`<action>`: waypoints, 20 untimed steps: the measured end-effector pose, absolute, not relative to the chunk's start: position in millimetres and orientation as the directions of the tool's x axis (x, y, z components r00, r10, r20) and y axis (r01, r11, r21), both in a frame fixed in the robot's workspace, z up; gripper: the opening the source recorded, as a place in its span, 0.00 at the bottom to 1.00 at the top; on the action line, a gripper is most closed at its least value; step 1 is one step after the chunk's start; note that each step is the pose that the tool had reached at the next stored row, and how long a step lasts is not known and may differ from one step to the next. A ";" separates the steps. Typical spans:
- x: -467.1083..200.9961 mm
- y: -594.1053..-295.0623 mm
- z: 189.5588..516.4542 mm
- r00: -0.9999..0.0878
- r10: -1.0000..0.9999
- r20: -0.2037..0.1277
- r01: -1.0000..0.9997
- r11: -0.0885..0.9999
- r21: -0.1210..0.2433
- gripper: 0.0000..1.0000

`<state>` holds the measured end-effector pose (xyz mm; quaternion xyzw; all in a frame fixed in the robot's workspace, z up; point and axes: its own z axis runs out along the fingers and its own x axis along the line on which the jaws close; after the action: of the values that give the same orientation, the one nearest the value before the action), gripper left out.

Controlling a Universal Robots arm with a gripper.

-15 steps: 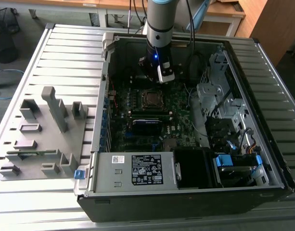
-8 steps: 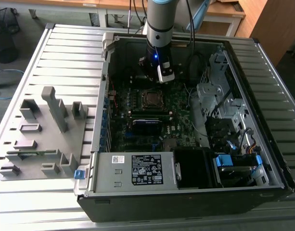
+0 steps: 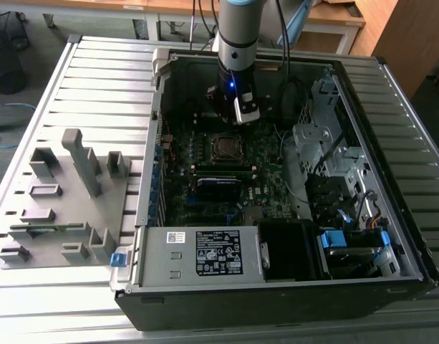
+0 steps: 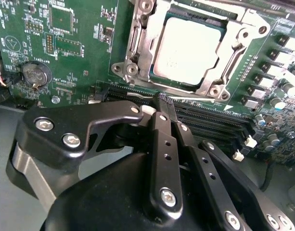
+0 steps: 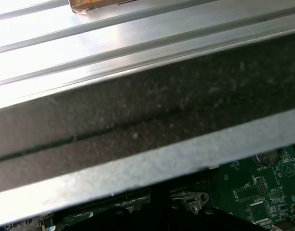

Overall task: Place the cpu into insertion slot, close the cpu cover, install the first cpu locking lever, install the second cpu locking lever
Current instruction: 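Install the first cpu locking lever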

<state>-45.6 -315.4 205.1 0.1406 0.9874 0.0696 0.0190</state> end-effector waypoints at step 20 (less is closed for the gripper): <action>-46.3 -308.9 202.9 -0.953 0.302 -0.021 0.296 0.945 0.140 0.10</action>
<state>-46.3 -308.9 202.9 0.1517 0.9859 0.0676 0.0209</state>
